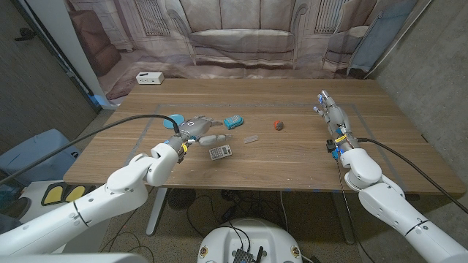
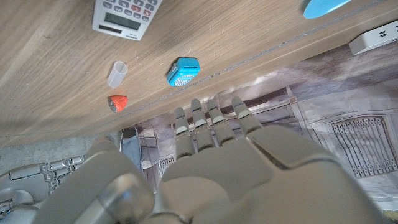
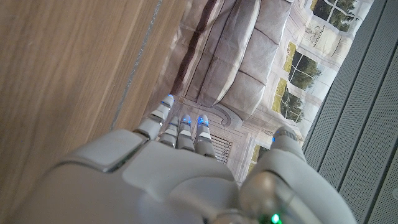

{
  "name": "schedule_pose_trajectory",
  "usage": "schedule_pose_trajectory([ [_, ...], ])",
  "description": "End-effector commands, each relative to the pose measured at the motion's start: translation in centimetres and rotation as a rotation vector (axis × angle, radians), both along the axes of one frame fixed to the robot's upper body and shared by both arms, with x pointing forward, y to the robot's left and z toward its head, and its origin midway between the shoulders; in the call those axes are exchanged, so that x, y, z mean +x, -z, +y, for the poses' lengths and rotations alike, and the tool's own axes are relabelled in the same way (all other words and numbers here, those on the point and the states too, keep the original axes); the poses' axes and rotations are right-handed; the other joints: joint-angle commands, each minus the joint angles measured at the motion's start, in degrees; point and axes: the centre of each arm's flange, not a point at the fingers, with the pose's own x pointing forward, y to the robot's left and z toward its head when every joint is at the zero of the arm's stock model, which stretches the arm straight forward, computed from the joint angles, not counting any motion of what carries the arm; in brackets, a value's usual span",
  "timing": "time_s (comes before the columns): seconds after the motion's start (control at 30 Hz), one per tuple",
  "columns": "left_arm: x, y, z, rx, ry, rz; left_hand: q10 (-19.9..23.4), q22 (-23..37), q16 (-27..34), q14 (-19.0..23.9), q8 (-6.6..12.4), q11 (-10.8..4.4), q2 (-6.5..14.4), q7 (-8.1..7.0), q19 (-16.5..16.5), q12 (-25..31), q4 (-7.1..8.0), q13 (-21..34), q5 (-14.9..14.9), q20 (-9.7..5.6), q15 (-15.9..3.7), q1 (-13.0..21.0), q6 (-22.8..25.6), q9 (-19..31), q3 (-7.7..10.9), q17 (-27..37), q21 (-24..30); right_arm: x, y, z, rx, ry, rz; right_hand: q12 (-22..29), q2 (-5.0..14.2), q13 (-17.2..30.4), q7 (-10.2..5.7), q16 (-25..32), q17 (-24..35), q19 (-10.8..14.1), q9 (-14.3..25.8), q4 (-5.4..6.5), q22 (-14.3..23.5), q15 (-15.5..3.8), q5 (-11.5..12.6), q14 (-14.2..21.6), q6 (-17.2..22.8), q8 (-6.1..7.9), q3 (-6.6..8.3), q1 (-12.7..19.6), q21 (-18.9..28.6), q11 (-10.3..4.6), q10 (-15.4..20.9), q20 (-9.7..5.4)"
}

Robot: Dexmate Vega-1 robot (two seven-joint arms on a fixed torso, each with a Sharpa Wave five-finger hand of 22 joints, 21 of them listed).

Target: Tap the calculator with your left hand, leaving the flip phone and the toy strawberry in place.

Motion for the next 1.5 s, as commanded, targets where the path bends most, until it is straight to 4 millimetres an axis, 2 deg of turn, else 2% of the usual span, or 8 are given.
schedule_pose_trajectory([
  [0.03, -0.2, -0.1, 0.3, -0.074, 0.020, -0.023, -0.86, 0.32, -0.33, -0.43, 0.58, 0.28, 0.11, 0.98, 0.51, -0.30, -0.20, 0.25, -0.19, 0.09, -0.30, 0.44, -0.85, 0.04, 0.05, 0.09, 0.18, 0.2, 0.0, 0.1, -0.001, -0.006, 0.004, -0.13, 0.59, 0.12, 0.00, -0.07, 0.10, 0.50, 0.19, -0.38, 0.13, 0.32, -0.23, 0.11, 0.54, -0.08, -0.07, 0.08, -0.09, 0.10, 0.60, 0.10],
  [0.27, -0.2, -0.5, 0.5, -0.125, 0.026, -0.034, -1.02, 0.31, -0.34, -0.67, 1.56, 0.58, 0.10, 2.66, 0.42, -0.34, -0.26, 0.24, -0.23, -0.38, -0.30, 0.37, 0.88, 0.00, -0.02, 0.07, 0.08, 0.5, 0.0, 0.2, -0.001, -0.011, 0.000, -0.15, 0.62, 0.12, 0.03, -0.07, 0.11, 0.50, 0.19, -0.36, 0.13, 0.35, -0.24, 0.07, 0.52, -0.09, -0.10, 0.03, -0.10, 0.03, 0.57, 0.09],
  [0.43, -0.3, -1.0, 0.7, -0.180, 0.041, -0.053, -1.72, 0.29, -0.33, -0.79, 2.18, 1.48, 0.08, 3.66, 0.44, -0.58, -0.32, 0.20, -0.27, -0.92, -0.10, 0.29, 2.53, -0.04, -0.08, 0.06, 0.04, 0.7, 0.0, 0.2, 0.004, -0.018, -0.005, -0.13, 0.60, 0.12, 0.02, -0.05, 0.10, 0.54, 0.19, -0.40, 0.13, 0.33, -0.24, 0.17, 0.51, -0.10, -0.12, 0.06, -0.09, 0.07, 0.65, 0.14],
  [0.47, -0.3, -1.1, 0.7, -0.190, 0.042, -0.056, -1.95, 0.28, -0.33, -0.81, 2.18, 1.82, 0.09, 3.71, 0.48, -0.66, -0.33, 0.19, -0.27, -1.31, -0.04, 0.28, 2.62, -0.05, -0.10, 0.05, 0.05, 0.7, 0.1, 0.3, 0.001, -0.019, -0.007, -0.13, 0.60, 0.12, -0.01, -0.05, 0.10, 0.56, 0.19, -0.41, 0.13, 0.32, -0.24, 0.16, 0.51, -0.10, -0.12, 0.06, -0.08, 0.05, 0.64, 0.12],
  [0.93, -0.3, -2.5, 1.6, -0.315, 0.041, -0.083, -2.26, 0.25, -0.36, -1.11, 2.42, 2.10, 0.12, 3.94, 0.31, -0.71, -0.38, 0.14, -0.30, -1.57, 0.49, 0.18, 3.78, -0.08, -0.16, 0.04, -0.08, 0.8, 0.2, 0.3, 0.008, -0.028, -0.028, -0.04, 0.63, 0.12, 0.05, 0.09, 0.12, 0.87, 0.19, -0.40, 0.12, 0.20, -0.25, 0.54, 0.66, -0.05, -0.19, -0.01, 0.01, 0.03, 0.93, -0.03],
  [1.23, 0.2, -3.3, 2.1, -0.421, 0.114, -0.057, -2.26, 0.24, -0.32, -1.15, 2.42, 2.30, 0.12, 5.01, 0.00, -0.65, -0.39, 0.11, -0.33, -1.90, 0.77, 0.05, 4.18, -0.09, -0.24, 0.04, -0.21, 0.7, -0.1, 0.1, 0.010, -0.027, -0.038, 0.02, 0.67, 0.11, 0.20, 0.17, 0.12, 1.22, 0.19, -0.43, 0.12, 0.21, -0.25, 0.78, 0.84, 0.00, -0.21, 0.01, 0.11, 0.09, 1.17, -0.09],
  [1.27, 0.3, -3.4, 2.1, -0.430, 0.123, -0.049, -2.26, 0.23, -0.29, -1.13, 2.42, 2.67, 0.12, 5.28, 0.00, -0.64, -0.39, 0.10, -0.34, -1.90, 0.80, 0.02, 4.29, -0.09, -0.26, 0.04, -0.21, 0.7, -0.2, 0.0, 0.008, -0.028, -0.038, 0.03, 0.67, 0.11, 0.18, 0.17, 0.12, 1.24, 0.19, -0.43, 0.12, 0.20, -0.25, 0.81, 0.86, 0.01, -0.21, 0.01, 0.12, 0.09, 1.21, -0.12],
  [1.5, 0.9, -4.1, 2.2, -0.503, 0.180, 0.020, -2.40, 0.23, -0.27, -1.13, 2.30, 2.80, 0.14, 5.57, 0.02, -0.67, -0.37, 0.09, -0.34, -1.75, 1.11, -0.08, 4.20, -0.09, -0.31, 0.05, -0.20, 1.0, -0.2, 0.1, 0.043, -0.074, -0.052, 0.07, 0.67, 0.11, 0.23, 0.22, 0.12, 1.44, 0.19, -0.44, 0.12, 0.15, -0.25, 0.99, 1.08, 0.08, -0.25, -0.01, 0.16, 0.04, 1.37, -0.15],
])
